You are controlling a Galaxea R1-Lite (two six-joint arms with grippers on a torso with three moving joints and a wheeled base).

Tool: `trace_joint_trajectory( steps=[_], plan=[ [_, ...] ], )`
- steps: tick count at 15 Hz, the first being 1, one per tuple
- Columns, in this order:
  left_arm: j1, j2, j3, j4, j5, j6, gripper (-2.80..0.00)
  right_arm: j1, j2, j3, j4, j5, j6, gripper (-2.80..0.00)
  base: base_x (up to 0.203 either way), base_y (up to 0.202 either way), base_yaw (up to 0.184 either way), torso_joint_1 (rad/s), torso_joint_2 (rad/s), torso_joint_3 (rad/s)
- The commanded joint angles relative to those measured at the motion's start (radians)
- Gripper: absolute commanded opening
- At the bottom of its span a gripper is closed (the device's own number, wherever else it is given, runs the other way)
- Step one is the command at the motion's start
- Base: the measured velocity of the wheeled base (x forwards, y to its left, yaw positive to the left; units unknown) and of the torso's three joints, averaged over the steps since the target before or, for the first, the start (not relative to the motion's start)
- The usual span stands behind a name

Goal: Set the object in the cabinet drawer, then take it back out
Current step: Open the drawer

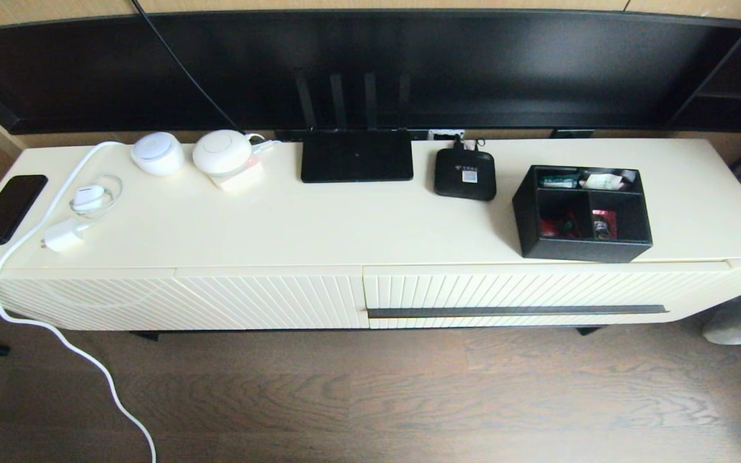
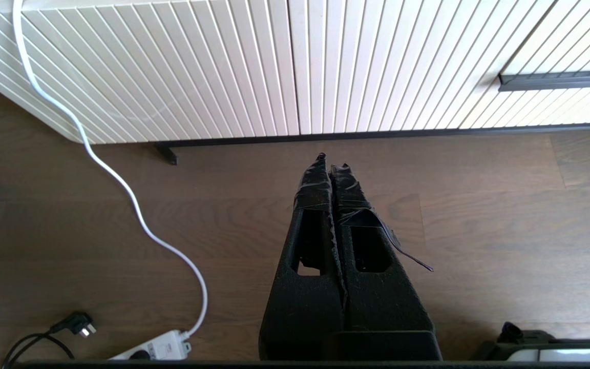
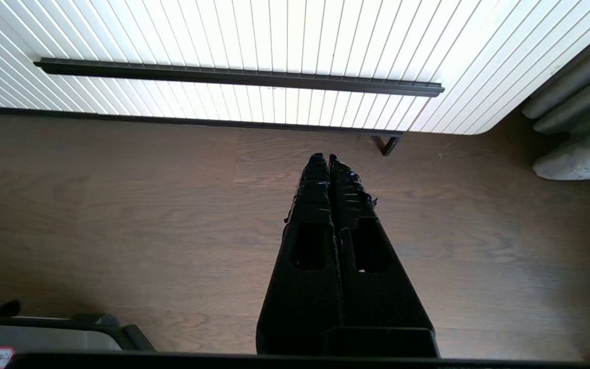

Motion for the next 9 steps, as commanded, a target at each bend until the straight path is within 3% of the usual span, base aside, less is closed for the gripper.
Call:
trace_joint_trajectory(
  steps=[1, 9],
  plan=[
    [0.0, 0.002, 0.0, 0.0, 0.0, 0.0, -2.8, 0.0, 0.001, 0.0, -0.001, 0.0, -0.018, -2.8, 0.0, 0.0, 0.0, 0.0, 0.0, 0.0],
    [0.0, 0.002, 0.0, 0.0, 0.0, 0.0, -2.8, 0.0, 0.001, 0.002, 0.001, -0.003, -0.016, -2.8, 0.0, 0.0, 0.0, 0.0, 0.0, 0.0]
  ],
)
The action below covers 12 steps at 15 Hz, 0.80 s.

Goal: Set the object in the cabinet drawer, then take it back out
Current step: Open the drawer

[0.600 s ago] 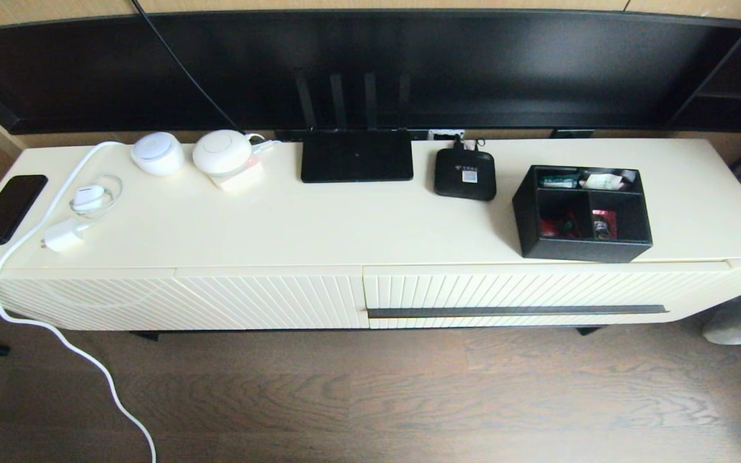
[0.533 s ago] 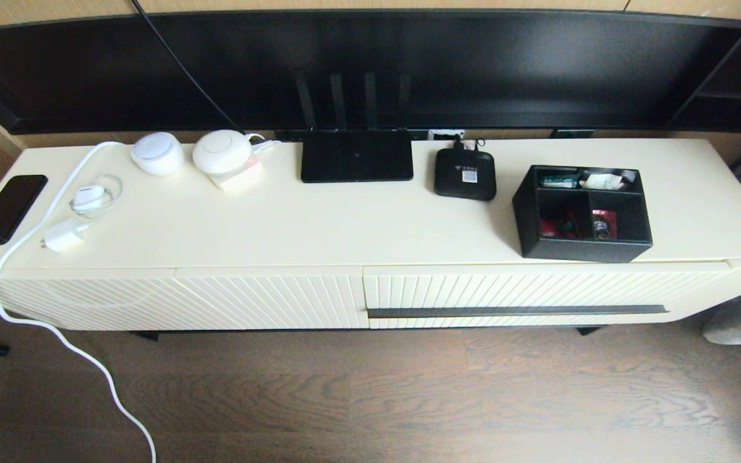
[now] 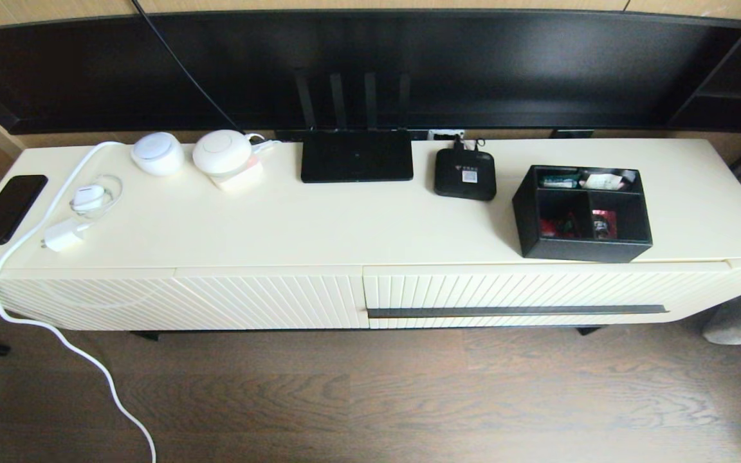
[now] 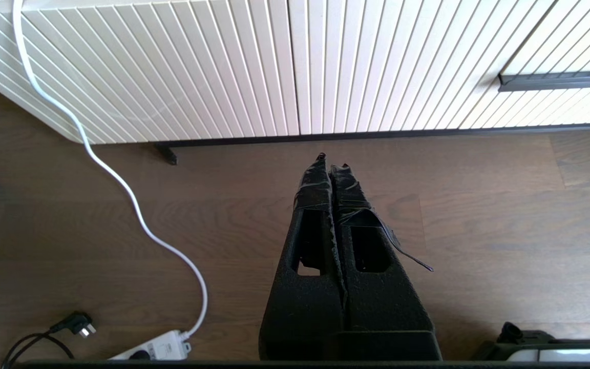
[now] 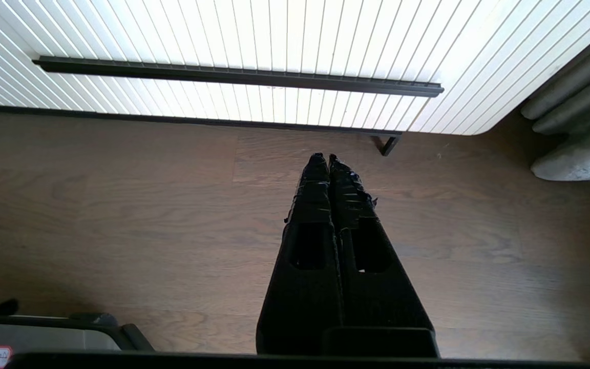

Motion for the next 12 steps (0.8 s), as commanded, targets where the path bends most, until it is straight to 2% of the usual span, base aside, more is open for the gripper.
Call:
trace_joint_trajectory(
  steps=[1, 4, 6, 9, 10, 12],
  plan=[
    [0.0, 0.002, 0.0, 0.0, 0.0, 0.0, -2.8, 0.0, 0.001, 0.0, -0.02, -0.003, -0.013, -2.8, 0.0, 0.0, 0.0, 0.0, 0.0, 0.0],
    [0.0, 0.002, 0.0, 0.0, 0.0, 0.0, -2.8, 0.0, 0.014, -0.107, 0.019, -0.005, -0.021, -2.8, 0.0, 0.0, 0.0, 0.0, 0.0, 0.0],
    [0.0, 0.002, 0.0, 0.0, 0.0, 0.0, -2.8, 0.0, 0.07, -0.268, 0.129, -0.005, -0.021, -2.8, 0.0, 0.0, 0.0, 0.0, 0.0, 0.0],
    [0.0, 0.001, 0.0, 0.0, 0.0, 0.0, -2.8, 0.001, 0.296, -0.516, 0.263, 0.0, -0.027, -2.8, 0.0, 0.0, 0.0, 0.0, 0.0, 0.0],
    [0.0, 0.002, 0.0, 0.0, 0.0, 0.0, -2.8, 0.002, 0.377, -0.585, 0.28, 0.006, -0.047, -2.8, 0.0, 0.0, 0.0, 0.0, 0.0, 0.0],
    [0.0, 0.002, 0.0, 0.0, 0.0, 0.0, -2.8, 0.002, 0.544, -0.699, 0.301, 0.023, -0.143, -2.8, 0.0, 0.0, 0.0, 0.0, 0.0, 0.0]
  ],
)
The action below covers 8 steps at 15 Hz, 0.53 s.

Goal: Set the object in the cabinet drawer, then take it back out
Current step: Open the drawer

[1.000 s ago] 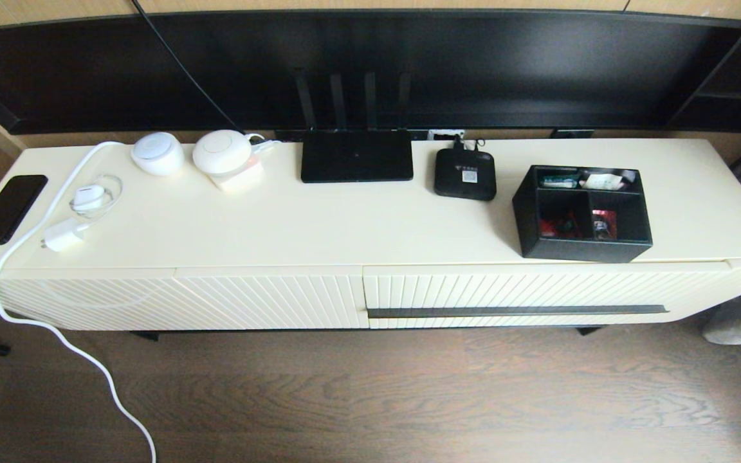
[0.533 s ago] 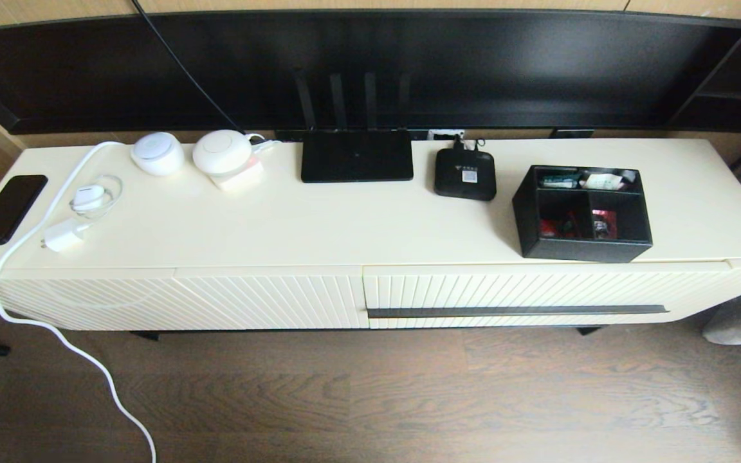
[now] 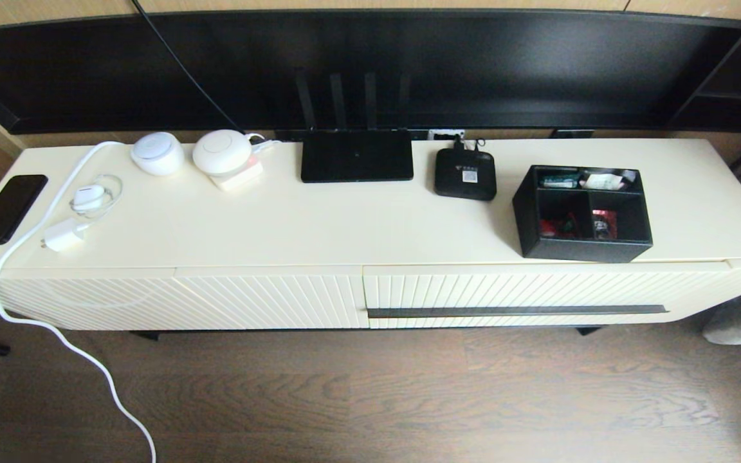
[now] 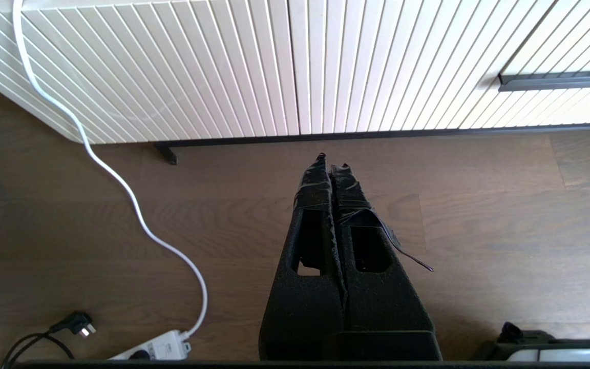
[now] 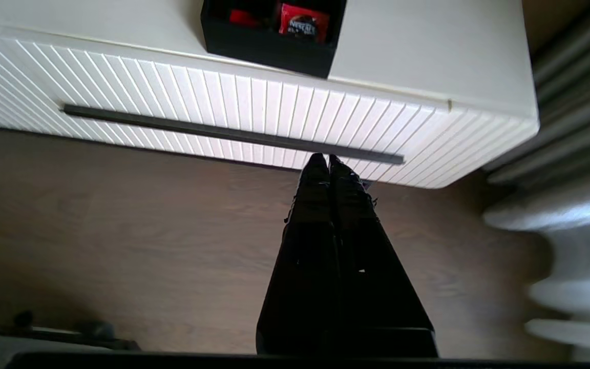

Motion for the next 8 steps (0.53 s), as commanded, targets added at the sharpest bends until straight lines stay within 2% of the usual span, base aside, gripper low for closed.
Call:
trace_joint_trajectory(
  steps=[1, 3, 5, 6, 8],
  plan=[
    [0.0, 0.002, 0.0, 0.0, 0.0, 0.0, -2.8, 0.001, 0.236, -0.096, 0.008, 0.008, -0.112, -2.8, 0.0, 0.0, 0.0, 0.0, 0.0, 0.0],
    [0.0, 0.002, 0.0, 0.0, 0.0, 0.0, -2.8, 0.001, 0.364, -0.13, 0.006, 0.014, -0.351, -2.8, 0.0, 0.0, 0.0, 0.0, 0.0, 0.0],
    [0.0, 0.002, 0.0, 0.0, 0.0, 0.0, -2.8, 0.009, 0.484, -0.147, -0.01, 0.015, -0.54, -2.8, 0.0, 0.0, 0.0, 0.0, 0.0, 0.0],
    [0.0, 0.002, -0.001, 0.0, 0.0, 0.0, -2.8, 0.021, 0.541, -0.157, -0.016, 0.013, -0.609, -2.8, 0.0, 0.0, 0.0, 0.0, 0.0, 0.0],
    [0.0, 0.002, -0.001, 0.0, 0.0, 0.0, -2.8, 0.056, 0.657, -0.186, -0.018, 0.009, -0.695, -2.8, 0.0, 0.0, 0.0, 0.0, 0.0, 0.0]
  ],
)
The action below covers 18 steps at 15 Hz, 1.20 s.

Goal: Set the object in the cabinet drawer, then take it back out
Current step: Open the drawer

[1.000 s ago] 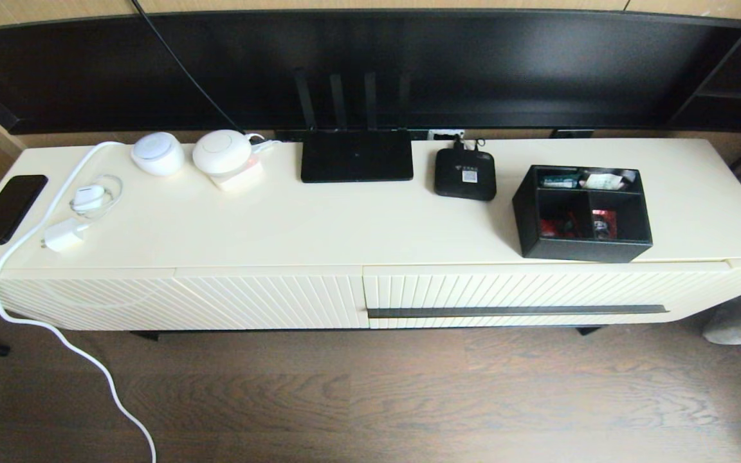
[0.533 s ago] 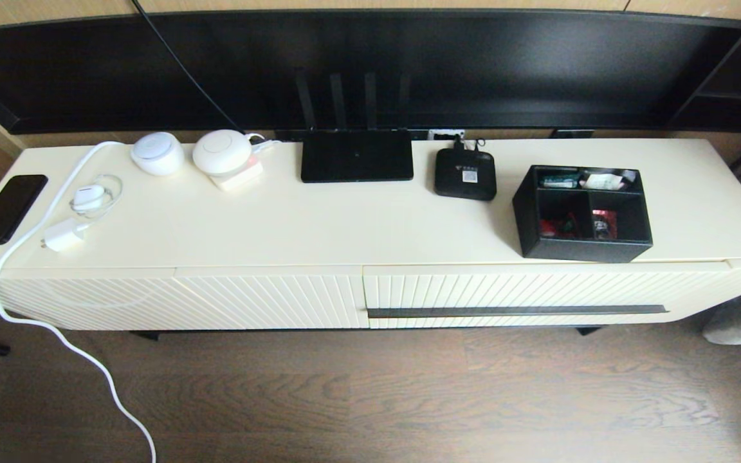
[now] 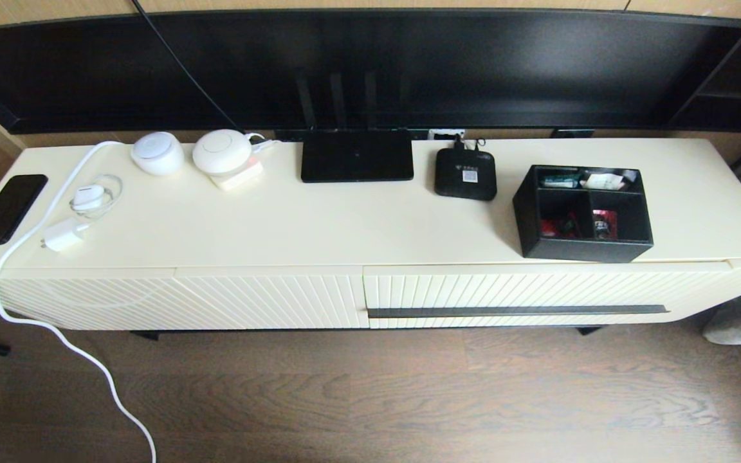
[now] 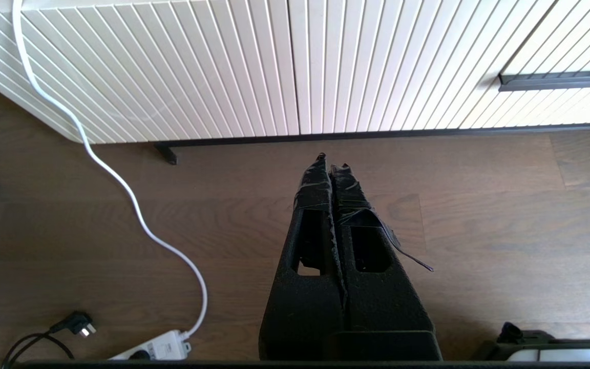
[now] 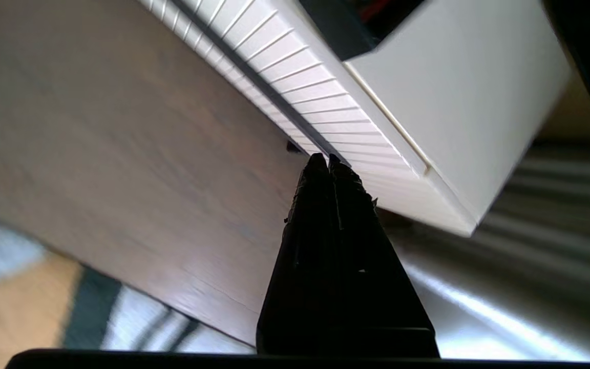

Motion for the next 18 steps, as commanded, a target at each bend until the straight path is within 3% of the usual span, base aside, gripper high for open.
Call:
trace_joint_trajectory(
  steps=[1, 4, 7, 13, 18],
  plan=[
    [0.0, 0.002, 0.0, 0.0, 0.0, 0.0, -2.8, 0.045, 0.174, -0.026, 0.0, -0.006, -0.07, -2.8, 0.0, 0.0, 0.0, 0.0, 0.0, 0.0],
    [0.0, 0.002, 0.0, 0.0, 0.0, 0.0, -2.8, 0.149, 0.359, -0.05, -0.004, -0.069, -0.131, -2.8, 0.0, 0.0, 0.0, 0.0, 0.0, 0.0],
    [0.0, 0.002, 0.0, 0.0, 0.0, 0.0, -2.8, 0.193, 0.498, -0.051, -0.027, -0.096, -0.2, -2.8, 0.0, 0.0, 0.0, 0.0, 0.0, 0.0],
    [0.0, 0.002, 0.0, 0.0, 0.0, 0.0, -2.8, 0.218, 0.714, 0.145, -0.465, -0.076, -0.289, -2.8, 0.0, 0.0, 0.0, 0.0, 0.0, 0.0],
    [0.0, 0.002, 0.0, 0.0, 0.0, 0.0, -2.8, 0.192, 0.818, 0.259, -0.729, -0.013, -0.464, -2.8, 0.0, 0.0, 0.0, 0.0, 0.0, 0.0]
  ],
)
